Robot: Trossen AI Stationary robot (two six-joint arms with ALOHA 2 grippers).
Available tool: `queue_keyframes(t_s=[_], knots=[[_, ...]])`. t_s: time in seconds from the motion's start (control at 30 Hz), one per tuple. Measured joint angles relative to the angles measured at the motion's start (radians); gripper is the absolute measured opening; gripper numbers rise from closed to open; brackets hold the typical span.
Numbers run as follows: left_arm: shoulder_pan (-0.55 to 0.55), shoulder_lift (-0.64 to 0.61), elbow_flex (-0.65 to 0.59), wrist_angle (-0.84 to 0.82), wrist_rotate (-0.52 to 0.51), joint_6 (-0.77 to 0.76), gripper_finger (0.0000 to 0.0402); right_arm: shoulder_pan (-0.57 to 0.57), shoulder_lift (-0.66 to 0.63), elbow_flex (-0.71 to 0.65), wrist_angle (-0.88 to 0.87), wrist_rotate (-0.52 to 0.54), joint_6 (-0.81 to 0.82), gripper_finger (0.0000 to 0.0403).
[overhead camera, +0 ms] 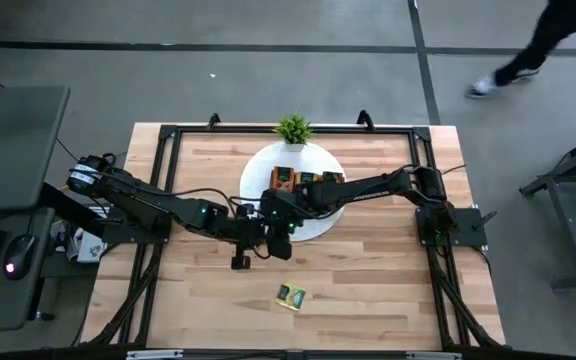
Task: Pick & Place Tea
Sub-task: Put the yellow tea bag into the middle section of the wooden organizer
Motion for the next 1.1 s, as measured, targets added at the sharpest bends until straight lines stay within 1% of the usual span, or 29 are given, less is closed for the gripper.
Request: queue_keyframes(t_s=[0.23,0.43,0.5,0.6,0.77,0.8,1.1], knots=[[0.0,0.0,0.0,-0.001,0.0,0.0,0.0,-0.001,0.002,-0.001,-0.007,0.009,-0.021,0.0151],[0.0,-0.001,0.0,0.003,-0.006,0.0,0.0,-0.001,0.002,-0.001,0.037,0.024,-0.018,0.0142],[0.0,-0.001,0.0,0.003,-0.008,0.0,0.0,-0.001,0.002,-0.001,0.037,0.038,-0.023,0.0131],[0.0,-0.001,0.0,0.007,-0.008,0.0,0.0,-0.001,0.002,-0.001,0.04,0.046,-0.03,0.0101],[0.0,-0.001,0.0,0.008,-0.01,0.0,0.0,-0.004,0.002,-0.001,0.04,0.041,-0.046,0.0022],[0.0,-0.001,0.0,0.008,-0.01,0.0,0.0,-0.005,0.002,-0.001,0.04,0.038,-0.05,0.0011],[0.0,-0.001,0.0,-0.015,-0.045,-0.001,0.0,-0.005,0.002,-0.001,0.028,0.094,-0.078,0.0002]])
